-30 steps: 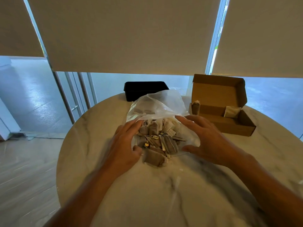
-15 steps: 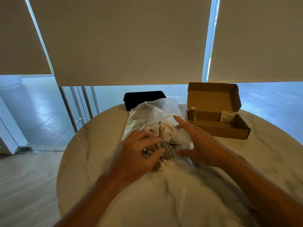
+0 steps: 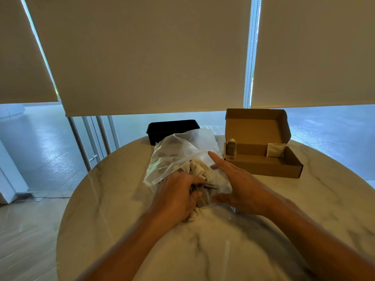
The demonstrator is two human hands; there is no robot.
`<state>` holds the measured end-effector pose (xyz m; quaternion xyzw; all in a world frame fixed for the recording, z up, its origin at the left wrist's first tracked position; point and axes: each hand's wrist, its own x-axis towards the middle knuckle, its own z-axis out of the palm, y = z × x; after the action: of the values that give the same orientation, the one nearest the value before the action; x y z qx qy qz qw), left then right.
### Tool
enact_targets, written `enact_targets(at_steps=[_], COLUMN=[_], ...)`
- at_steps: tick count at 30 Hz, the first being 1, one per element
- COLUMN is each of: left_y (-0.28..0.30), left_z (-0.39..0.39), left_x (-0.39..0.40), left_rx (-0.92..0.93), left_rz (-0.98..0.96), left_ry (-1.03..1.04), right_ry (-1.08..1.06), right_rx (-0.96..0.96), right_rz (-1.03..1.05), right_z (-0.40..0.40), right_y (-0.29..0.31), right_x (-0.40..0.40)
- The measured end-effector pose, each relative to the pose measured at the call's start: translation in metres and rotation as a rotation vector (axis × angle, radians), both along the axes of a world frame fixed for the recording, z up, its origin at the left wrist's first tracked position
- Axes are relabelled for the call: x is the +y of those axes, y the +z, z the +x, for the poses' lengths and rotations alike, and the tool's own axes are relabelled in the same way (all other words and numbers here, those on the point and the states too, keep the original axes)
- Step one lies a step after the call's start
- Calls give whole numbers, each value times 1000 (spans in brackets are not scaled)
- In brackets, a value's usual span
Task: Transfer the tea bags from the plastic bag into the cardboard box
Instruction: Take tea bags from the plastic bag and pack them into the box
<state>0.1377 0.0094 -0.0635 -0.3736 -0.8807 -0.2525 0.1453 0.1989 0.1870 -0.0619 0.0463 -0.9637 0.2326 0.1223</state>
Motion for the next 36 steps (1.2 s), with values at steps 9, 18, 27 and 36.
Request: enact_targets(at_steps=[9,18,27,36], left_y=[22,71,53,37], left_z=[-4,-33,-53,-49], left_x=[-5,12,23,12], left_rx=[10,-307,-541,-527], left_rz=[265,403,707,747], left_ry=[-116,-370,-454,-517], right_ry=[-8,-82,-47,-87], right_rx=[-33,76,145,97], right_rz=[-40,-100,-230,-100], right_z=[-2,-1,9,1], right_y=[-5,-4,9,2], right_x=[3,11,34,26])
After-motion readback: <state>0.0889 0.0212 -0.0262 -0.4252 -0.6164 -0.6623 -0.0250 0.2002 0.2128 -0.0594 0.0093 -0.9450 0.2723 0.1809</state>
